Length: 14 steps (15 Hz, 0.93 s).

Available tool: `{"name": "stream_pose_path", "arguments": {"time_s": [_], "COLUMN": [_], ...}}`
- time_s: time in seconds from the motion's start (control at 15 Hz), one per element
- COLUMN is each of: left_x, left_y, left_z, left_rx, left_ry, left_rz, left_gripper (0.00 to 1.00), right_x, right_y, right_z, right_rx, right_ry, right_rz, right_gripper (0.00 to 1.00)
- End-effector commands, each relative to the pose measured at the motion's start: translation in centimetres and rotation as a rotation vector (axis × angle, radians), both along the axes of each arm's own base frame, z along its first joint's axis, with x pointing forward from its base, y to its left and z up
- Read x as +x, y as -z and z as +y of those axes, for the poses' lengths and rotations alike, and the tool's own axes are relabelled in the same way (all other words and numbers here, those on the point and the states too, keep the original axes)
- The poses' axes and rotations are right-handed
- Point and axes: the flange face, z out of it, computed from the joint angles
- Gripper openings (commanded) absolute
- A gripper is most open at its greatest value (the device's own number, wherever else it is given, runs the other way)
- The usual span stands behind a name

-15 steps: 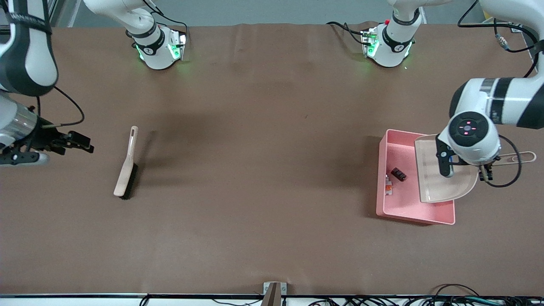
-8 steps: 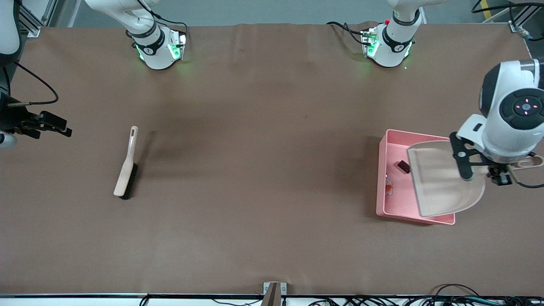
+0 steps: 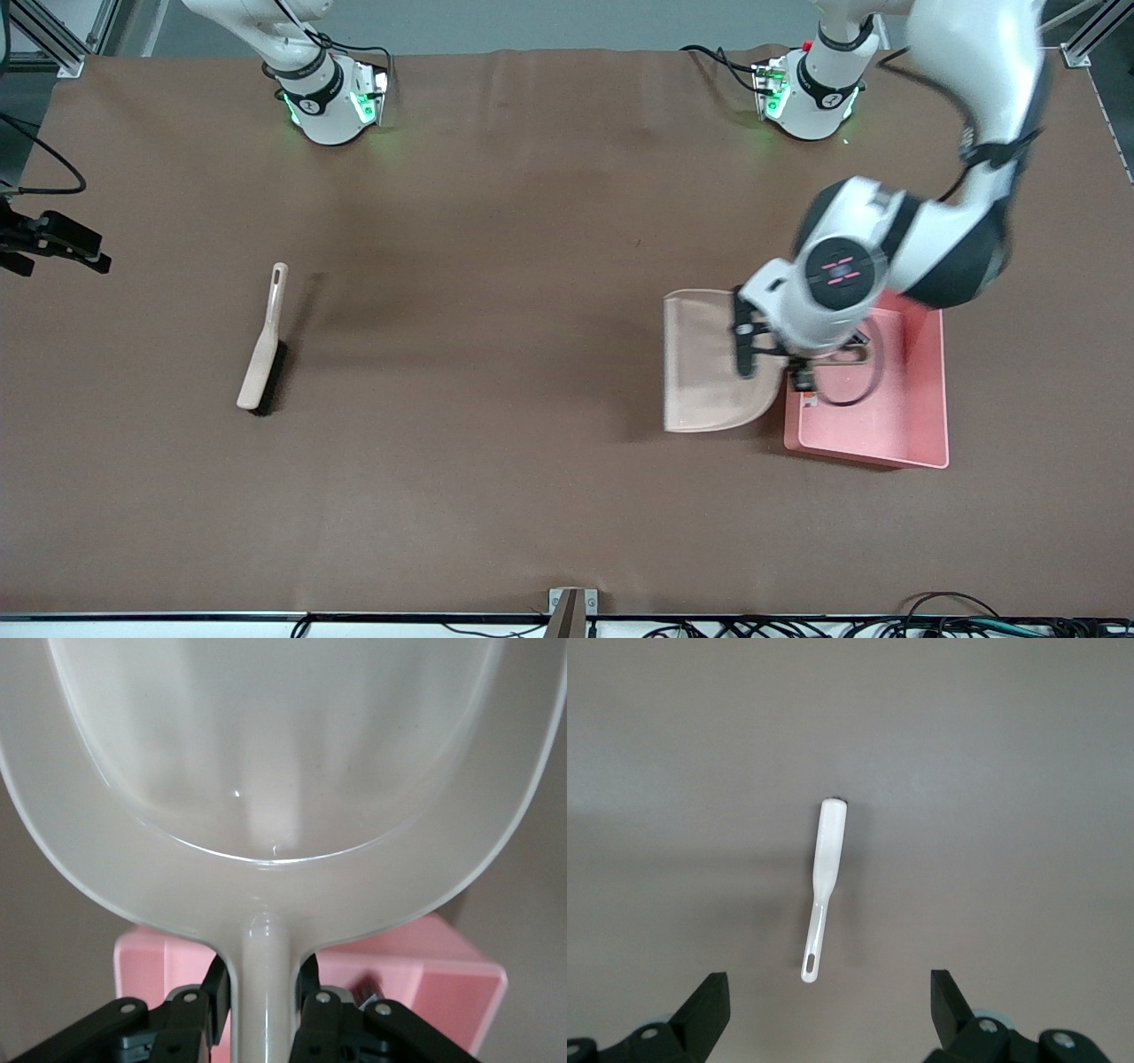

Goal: Clean e-waste and dump in bin
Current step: 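Lower the dustpan onto the table beside the bin with the left gripper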

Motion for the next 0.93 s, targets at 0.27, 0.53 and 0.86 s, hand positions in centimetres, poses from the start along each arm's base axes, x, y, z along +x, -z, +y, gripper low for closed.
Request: {"name": "stream_pose_path", "arguments": {"time_s": [0.27,0.53,0.86], "left_x": [-1.0,-1.7,-3.1], "left_y": [3.7,5.4,7.5], "left_z": [-7.1,-8.0,-10.4], "left_rx": [0.006,-0.025,0.011], "left_ry": [0.05,0.052,-0.002], "left_rz": [-0.066,-0.083,-0.112], "left_gripper": [0.03,0.04,0.04], "right_x": [-0.9,-0.7,-1.0], "right_y": [-4.2,-6.0,-5.3], "right_z": [0.6,0.3,0.3], "right_rx": [-0.009,-0.025,-0.014], "right_ry": [0.028,0.03,0.07], "right_rz": [-0.007,-0.042,-0.005], "right_gripper": [1.0,1.0,1.0]}}
